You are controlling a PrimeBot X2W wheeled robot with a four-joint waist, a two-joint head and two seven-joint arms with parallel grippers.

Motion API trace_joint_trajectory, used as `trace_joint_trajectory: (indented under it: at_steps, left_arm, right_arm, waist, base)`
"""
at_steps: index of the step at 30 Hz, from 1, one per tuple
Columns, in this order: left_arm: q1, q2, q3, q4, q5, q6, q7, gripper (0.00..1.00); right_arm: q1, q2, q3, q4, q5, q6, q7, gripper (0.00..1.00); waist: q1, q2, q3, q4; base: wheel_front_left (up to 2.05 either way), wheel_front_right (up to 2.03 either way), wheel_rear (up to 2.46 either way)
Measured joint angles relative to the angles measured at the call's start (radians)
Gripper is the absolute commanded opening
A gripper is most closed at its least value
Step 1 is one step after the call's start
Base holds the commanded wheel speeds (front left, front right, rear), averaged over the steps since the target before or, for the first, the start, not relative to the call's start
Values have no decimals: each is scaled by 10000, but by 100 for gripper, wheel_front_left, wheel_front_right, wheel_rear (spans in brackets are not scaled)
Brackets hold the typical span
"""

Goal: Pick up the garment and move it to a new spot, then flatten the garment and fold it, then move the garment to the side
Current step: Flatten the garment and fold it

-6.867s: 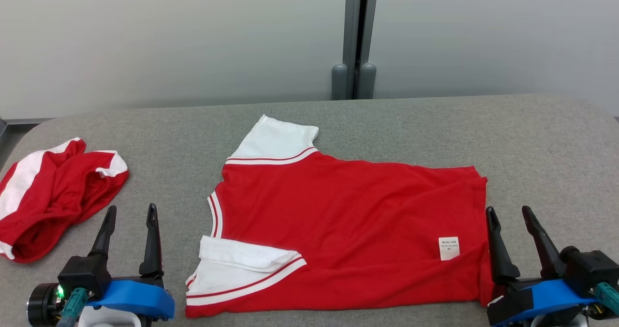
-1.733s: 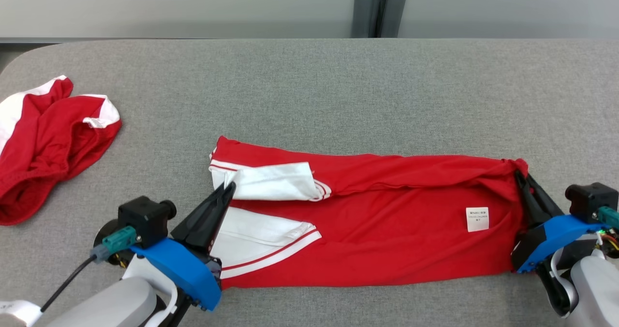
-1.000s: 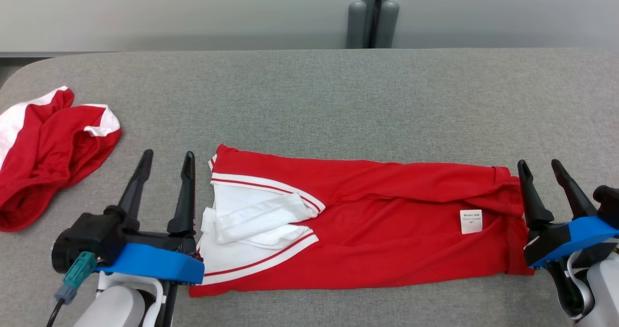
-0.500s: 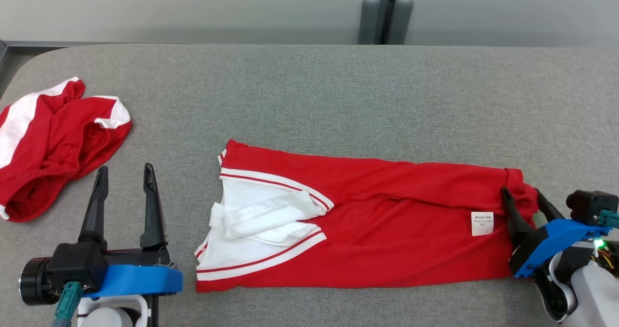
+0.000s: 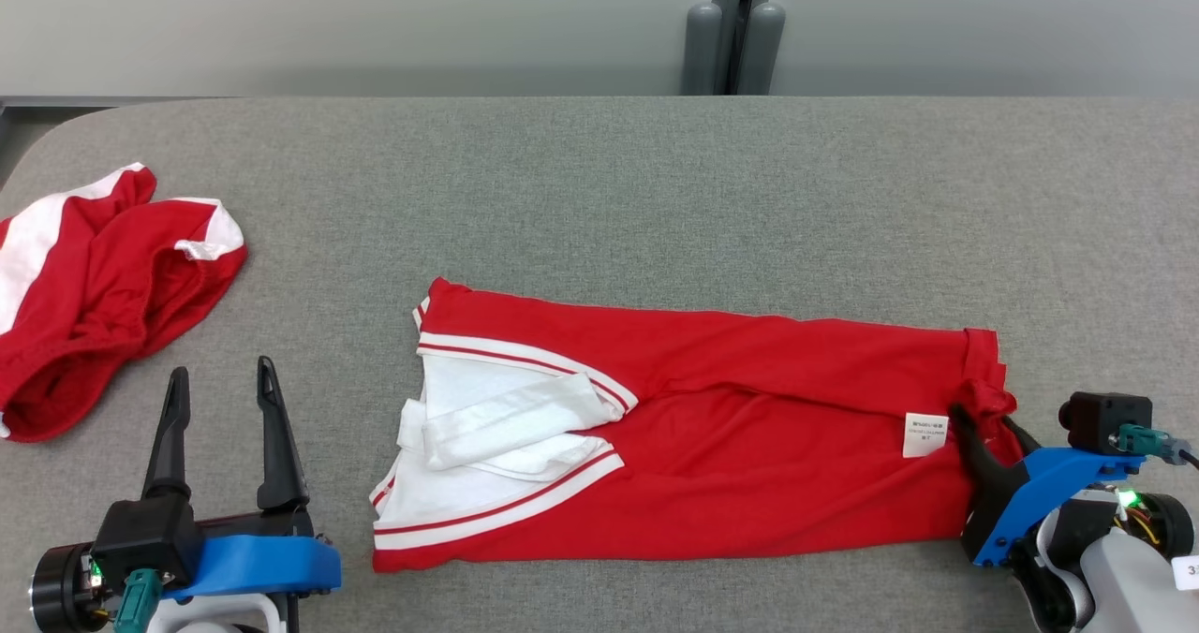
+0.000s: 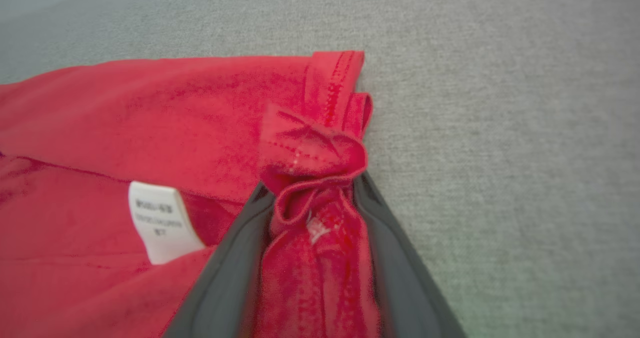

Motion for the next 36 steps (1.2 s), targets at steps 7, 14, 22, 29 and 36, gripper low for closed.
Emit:
trace_joint_trajectory:
  at_steps: [7, 14, 22, 29, 36]
  left_arm:
    - [81, -265, 383, 203, 389, -230, 2, 100]
    - [171, -424, 662, 276, 654, -462, 2, 100]
    - [323, -560, 951, 280, 807, -614, 2, 100]
    - [323, -652, 999, 322, 922, -752, 0, 100]
    - [323, -769, 1016, 431, 982, -855, 2, 100]
  right_arm:
    - [17, -232, -111, -184, 209, 6, -295, 0]
    - [97, -1118, -988, -311, 303, 6, -566, 0]
    - [347, -1524, -1705, -855, 194, 6, -460, 0]
    - [407, -982, -1135, -1889, -140, 4, -119, 0]
    - [433, -169, 54, -3114, -353, 4, 403, 0]
  waist:
    - [0, 0, -77, -47]
    - [0, 0, -232, -95]
    - [0, 0, -357, -335]
    - [0, 0, -428, -443]
    - [0, 0, -492, -386]
  base:
    - [0, 0, 0]
    - [0, 0, 0]
    - [0, 0, 0]
    - [0, 0, 0]
    - [0, 0, 0]
